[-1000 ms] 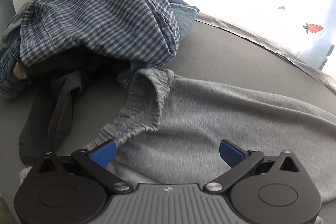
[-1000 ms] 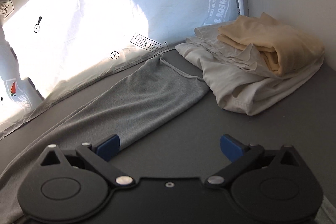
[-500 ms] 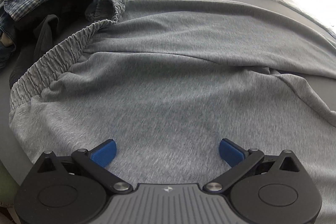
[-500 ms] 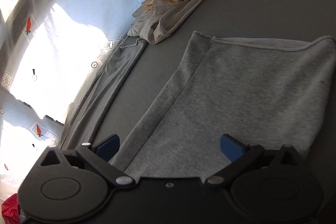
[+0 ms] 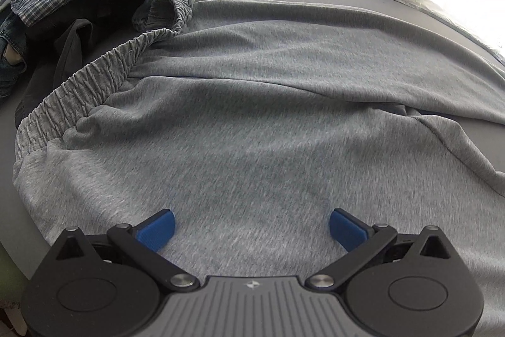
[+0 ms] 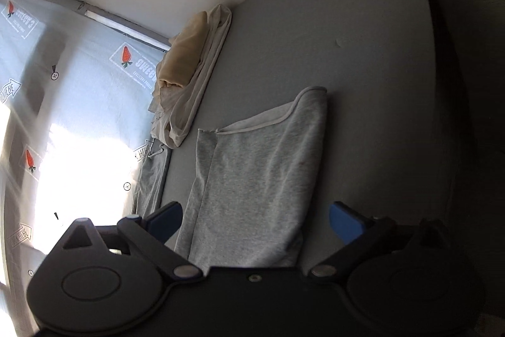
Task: Fold clothes
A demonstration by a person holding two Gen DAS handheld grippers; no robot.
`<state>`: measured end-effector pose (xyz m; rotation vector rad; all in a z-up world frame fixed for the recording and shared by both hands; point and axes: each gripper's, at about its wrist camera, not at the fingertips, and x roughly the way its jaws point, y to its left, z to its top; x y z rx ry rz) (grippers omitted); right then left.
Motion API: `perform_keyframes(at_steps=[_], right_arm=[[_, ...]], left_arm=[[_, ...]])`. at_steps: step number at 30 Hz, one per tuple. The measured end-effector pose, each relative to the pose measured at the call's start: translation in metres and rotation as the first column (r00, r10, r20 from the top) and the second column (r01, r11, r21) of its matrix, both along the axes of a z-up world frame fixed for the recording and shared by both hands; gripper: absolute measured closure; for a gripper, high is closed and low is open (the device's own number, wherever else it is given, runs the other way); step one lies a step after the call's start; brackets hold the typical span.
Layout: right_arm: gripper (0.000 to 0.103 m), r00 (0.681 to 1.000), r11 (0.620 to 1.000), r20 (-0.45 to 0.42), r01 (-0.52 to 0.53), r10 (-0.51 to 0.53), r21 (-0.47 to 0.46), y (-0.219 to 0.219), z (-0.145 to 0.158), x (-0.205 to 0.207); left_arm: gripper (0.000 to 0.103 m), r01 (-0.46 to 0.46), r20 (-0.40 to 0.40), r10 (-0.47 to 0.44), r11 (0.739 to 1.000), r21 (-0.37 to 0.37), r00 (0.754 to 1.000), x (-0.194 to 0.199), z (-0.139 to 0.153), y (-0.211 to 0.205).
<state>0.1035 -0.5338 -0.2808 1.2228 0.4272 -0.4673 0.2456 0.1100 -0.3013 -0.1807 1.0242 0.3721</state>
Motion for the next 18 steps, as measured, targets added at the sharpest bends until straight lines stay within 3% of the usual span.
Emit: perform_keyframes(at_steps=[5,9,11,14,18], right_arm=[[0.051,1.0,1.0,-0.022,-0.02,0.02,0.024,-0.004,-0.008,0.01],[0.061,0.998,1.0,-0.069,-0.005,0.006,0.014,-0.004,-0.01,0.012],[0.077,0.995,1.0,-0.099,0.0,0.001,0.007,-0.005,-0.01,0.012],[0.093,0.99,1.0,-0.141,0.018,-0.017,0.011,-0.006,-0.012,0.011],[0.103,0.982,0.997,-0.176,0.074,-0.069,0.019,-0.003,-0.013,0.01]], left_arm=[[0.0,0.004,0.007,-0.004,1.0,0.003,1.0,-0.001,0.0,-0.001],[0.0,0.011,0.009,-0.011,1.0,0.002,1.0,-0.001,0.0,0.0],[0.0,0.012,0.013,-0.012,1.0,0.003,1.0,-0.002,0.0,0.0],[0.0,0.009,0.017,-0.009,1.0,0.004,1.0,-0.002,-0.001,0.0],[0.0,0.012,0.013,-0.012,1.0,0.001,1.0,-0.001,0.0,0.001]])
